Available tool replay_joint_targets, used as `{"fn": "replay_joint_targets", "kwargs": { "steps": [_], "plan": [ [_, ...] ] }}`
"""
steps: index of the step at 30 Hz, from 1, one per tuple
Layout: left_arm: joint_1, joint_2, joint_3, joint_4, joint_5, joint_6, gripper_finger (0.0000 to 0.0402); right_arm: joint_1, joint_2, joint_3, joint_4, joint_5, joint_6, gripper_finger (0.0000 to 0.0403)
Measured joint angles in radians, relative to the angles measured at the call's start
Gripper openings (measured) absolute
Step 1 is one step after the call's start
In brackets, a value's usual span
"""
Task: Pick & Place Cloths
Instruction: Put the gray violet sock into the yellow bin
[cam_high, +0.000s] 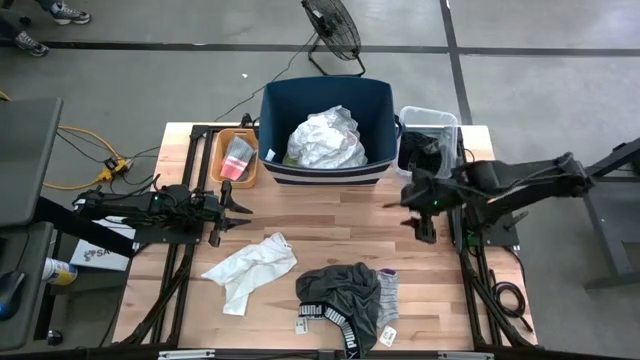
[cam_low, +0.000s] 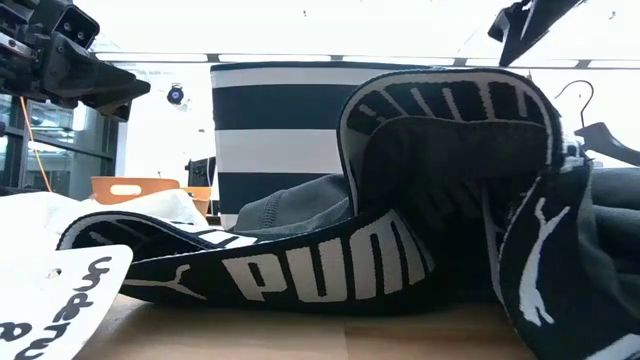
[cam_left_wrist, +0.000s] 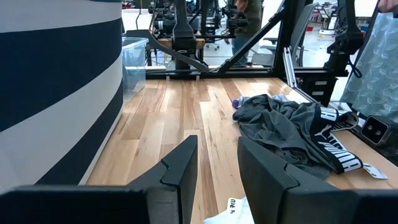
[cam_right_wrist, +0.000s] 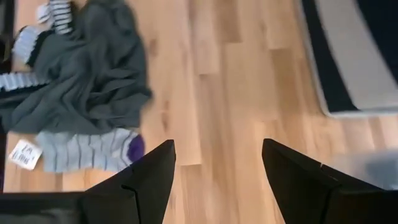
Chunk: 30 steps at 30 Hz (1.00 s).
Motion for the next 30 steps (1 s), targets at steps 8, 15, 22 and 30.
{"fn": "replay_joint_targets", "kwargs": {
  "steps": [8, 15, 22, 30],
  "plan": [
    [0.000, 0.000, 0.000, 0.000, 0.000, 0.000, 0.0113, 0.114, 0.092, 0.000, 0.104, -0.044, -0.127, 0.0233],
    [0.000, 0.000, 0.000, 0.000, 0.000, 0.000, 0.0113, 0.165, 0.226, 0.000, 0.123, -0.066, 0.132, 0.0233],
    [0.000, 0.000, 0.000, 0.000, 0.000, 0.000, 0.0113, 0.241, 0.366, 0.000, 0.118, -0.175, 0.552, 0.0233],
    [0.000, 0.000, 0.000, 0.000, 0.000, 0.000, 0.0113, 0.309, 0.492, 0.000, 0.118, -0.126, 0.785, 0.0233]
  ]
}}
